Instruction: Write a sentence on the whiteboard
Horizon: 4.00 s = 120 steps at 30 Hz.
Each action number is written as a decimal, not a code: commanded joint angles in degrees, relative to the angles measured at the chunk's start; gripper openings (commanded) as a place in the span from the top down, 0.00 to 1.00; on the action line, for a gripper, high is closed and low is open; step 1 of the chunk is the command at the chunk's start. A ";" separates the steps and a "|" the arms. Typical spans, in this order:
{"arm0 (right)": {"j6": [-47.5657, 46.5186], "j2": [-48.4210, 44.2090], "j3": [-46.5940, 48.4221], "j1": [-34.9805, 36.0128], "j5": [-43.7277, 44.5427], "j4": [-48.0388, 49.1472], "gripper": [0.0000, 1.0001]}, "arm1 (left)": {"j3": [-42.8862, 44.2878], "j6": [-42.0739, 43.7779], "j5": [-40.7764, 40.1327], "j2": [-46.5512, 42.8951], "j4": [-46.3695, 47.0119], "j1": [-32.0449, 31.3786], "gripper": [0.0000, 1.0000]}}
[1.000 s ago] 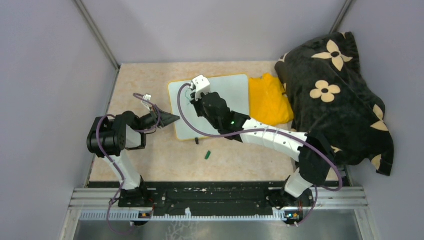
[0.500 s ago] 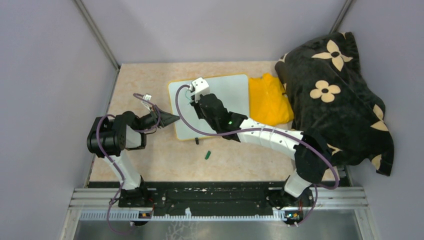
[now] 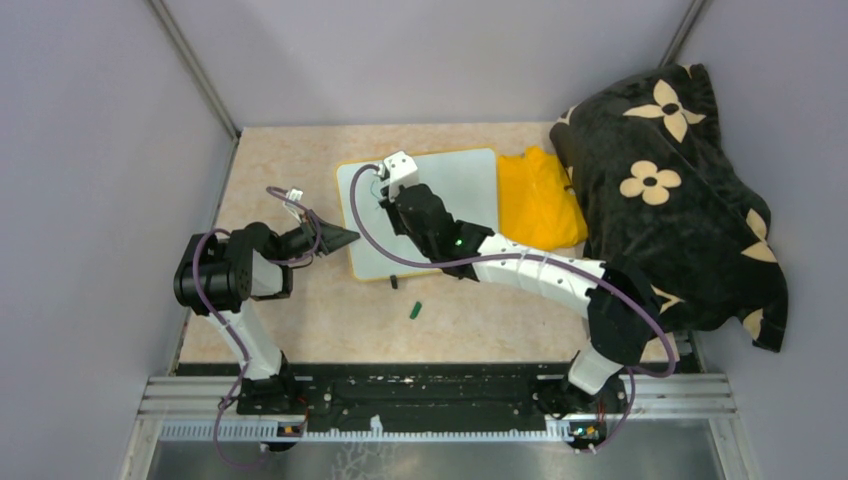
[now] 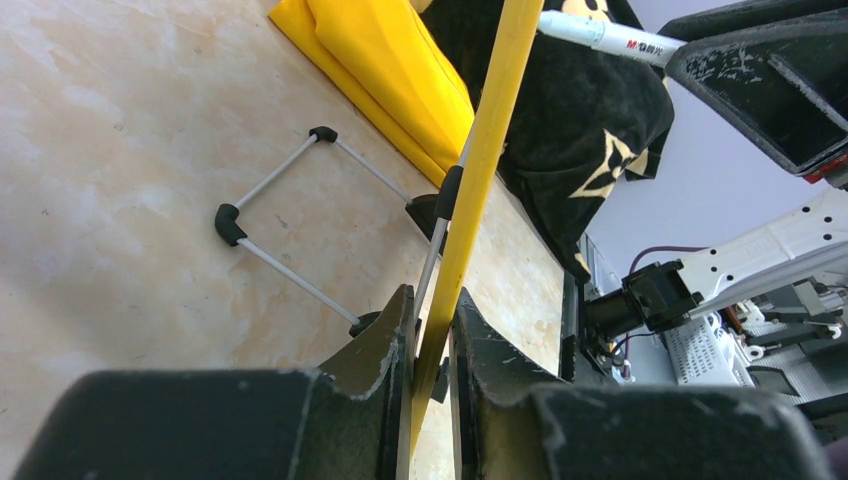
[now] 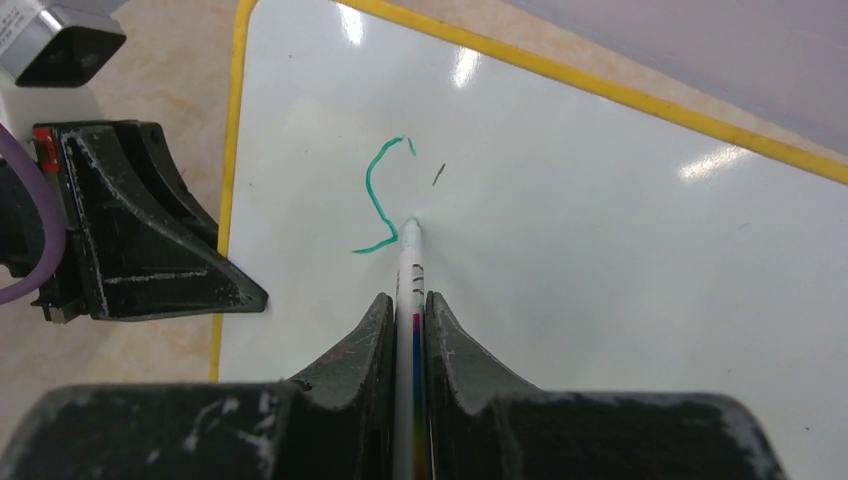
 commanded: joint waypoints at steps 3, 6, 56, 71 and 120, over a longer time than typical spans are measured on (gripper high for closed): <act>0.78 1.27 4.52 -0.76 1.18 0.53 1.00 | -0.39 0.54 -0.98 -0.94 11.85 0.32 1.00; 0.94 1.28 4.06 -0.91 1.02 0.28 1.00 | -0.39 0.53 -0.93 -0.87 11.84 0.32 1.00; 2.72 1.30 4.13 -1.41 0.96 -1.61 1.00 | -0.39 0.57 -0.71 -1.03 11.99 -0.10 1.00; 2.69 1.14 4.61 -3.48 0.86 -1.90 1.00 | -0.40 0.79 -0.61 -1.02 11.65 -0.12 1.00; 4.31 -1.33 3.56 -4.93 0.45 -4.24 1.00 | -0.32 1.71 -0.45 -1.45 10.57 -0.73 1.00</act>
